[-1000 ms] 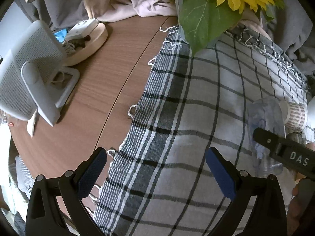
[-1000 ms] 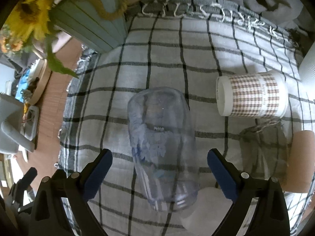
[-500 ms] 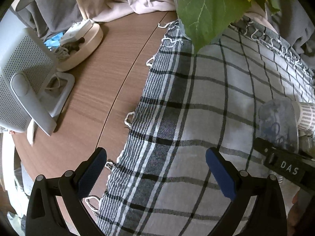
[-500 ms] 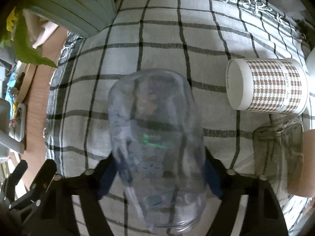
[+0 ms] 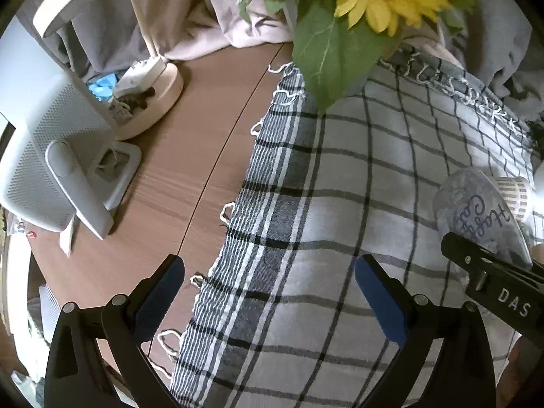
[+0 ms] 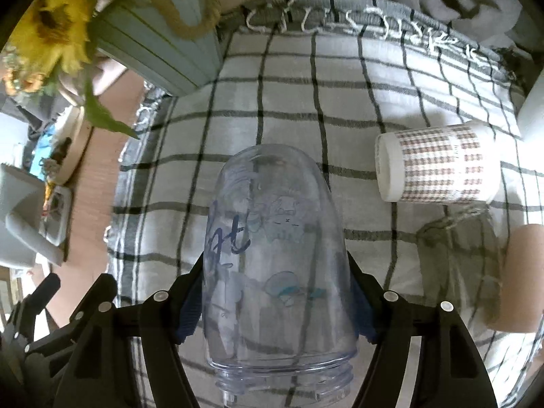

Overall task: Flip cup upside down
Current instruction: 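Lift the clear cup with the right tool and rotate it rim-down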

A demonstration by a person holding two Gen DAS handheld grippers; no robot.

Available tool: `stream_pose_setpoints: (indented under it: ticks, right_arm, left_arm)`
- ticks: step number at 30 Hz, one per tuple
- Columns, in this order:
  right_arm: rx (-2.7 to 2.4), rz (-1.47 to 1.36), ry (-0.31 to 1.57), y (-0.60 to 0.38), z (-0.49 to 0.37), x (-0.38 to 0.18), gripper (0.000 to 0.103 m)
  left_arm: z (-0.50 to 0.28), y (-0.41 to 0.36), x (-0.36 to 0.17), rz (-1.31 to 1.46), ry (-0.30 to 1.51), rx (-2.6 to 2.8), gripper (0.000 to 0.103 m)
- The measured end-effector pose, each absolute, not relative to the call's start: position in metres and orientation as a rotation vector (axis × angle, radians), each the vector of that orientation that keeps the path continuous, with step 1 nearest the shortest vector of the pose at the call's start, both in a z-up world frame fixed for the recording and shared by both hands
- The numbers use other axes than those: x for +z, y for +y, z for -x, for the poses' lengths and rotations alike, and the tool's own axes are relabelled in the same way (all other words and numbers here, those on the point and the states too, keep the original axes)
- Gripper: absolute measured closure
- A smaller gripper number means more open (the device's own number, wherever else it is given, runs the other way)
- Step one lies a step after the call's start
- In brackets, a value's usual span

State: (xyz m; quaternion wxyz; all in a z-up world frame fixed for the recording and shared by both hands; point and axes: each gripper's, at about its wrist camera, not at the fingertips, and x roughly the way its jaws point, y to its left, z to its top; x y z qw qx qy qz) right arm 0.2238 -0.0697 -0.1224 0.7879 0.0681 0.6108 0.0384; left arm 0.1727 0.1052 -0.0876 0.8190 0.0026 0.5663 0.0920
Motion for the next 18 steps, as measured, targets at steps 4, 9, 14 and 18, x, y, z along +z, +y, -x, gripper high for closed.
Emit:
stream_pose_setpoints:
  ticks: [4, 9, 14, 18]
  right_arm:
    - [0.102, -0.170, 1.269, -0.078, -0.203, -0.101, 0.032]
    - [0.093, -0.204, 1.200, -0.103, -0.166, -0.068, 0.032]
    - [0.063, -0.240, 1.144, -0.133, -0.132, -0.043, 0.032]
    - [0.022, -0.259, 1.107, -0.156, -0.104, -0.029, 0.032]
  left_arm:
    - [-0.160, 0.096, -0.074, -0.005, 1.180, 0.176, 0.001]
    - [-0.142, 0.076, -0.055, -0.006, 1.150, 0.133, 0.000]
    - [-0.124, 0.048, -0.042, -0.006, 1.131, 0.067, 0.000]
    - [-0.112, 0.027, -0.036, -0.002, 1.127, 0.029, 0.000]
